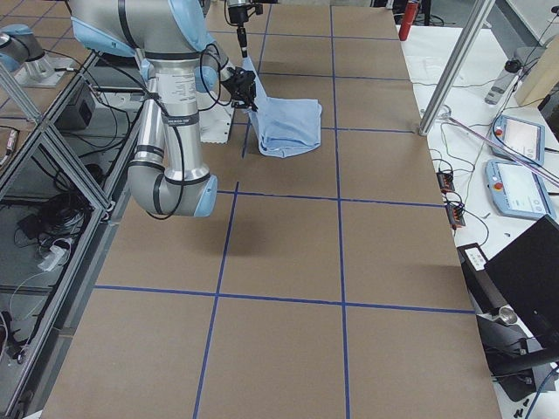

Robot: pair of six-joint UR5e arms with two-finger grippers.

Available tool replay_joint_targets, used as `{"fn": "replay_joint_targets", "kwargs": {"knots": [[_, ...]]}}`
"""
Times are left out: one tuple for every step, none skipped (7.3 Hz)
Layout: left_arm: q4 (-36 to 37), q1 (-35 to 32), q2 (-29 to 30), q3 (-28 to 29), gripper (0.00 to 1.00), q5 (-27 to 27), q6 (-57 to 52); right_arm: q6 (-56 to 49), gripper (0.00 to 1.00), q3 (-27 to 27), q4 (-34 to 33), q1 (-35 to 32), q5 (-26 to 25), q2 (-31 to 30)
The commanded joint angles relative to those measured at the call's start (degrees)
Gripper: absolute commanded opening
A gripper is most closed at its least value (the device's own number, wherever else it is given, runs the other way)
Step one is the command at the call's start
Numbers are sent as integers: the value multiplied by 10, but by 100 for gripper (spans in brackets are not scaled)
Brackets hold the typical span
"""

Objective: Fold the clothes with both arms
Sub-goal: 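Lift the near edge with both grippers and fold it away from the robot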

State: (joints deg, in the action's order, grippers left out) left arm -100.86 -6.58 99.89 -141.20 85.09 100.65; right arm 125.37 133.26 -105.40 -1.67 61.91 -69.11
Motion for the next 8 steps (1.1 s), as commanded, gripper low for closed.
{"fn": "replay_joint_targets", "kwargs": {"knots": [[0,-54,59,82,0,3,-48,-28,0,-59,5,-63,34,28],[0,-78,64,107,0,10,-57,-44,0,-99,5,-95,46,57],[0,-104,76,133,0,26,-81,-56,0,-137,6,-118,63,83],[0,-128,92,165,0,28,-99,-64,0,-166,34,-140,66,86],[-1,-148,106,191,0,38,-120,-78,0,-211,91,-151,66,87],[0,-169,109,202,0,40,-142,-93,0,-256,134,-161,66,92],[1,-200,112,207,0,53,-180,-104,0,-280,156,-168,66,92],[1,-230,115,224,0,56,-217,-111,0,-281,158,-170,66,92]]}}
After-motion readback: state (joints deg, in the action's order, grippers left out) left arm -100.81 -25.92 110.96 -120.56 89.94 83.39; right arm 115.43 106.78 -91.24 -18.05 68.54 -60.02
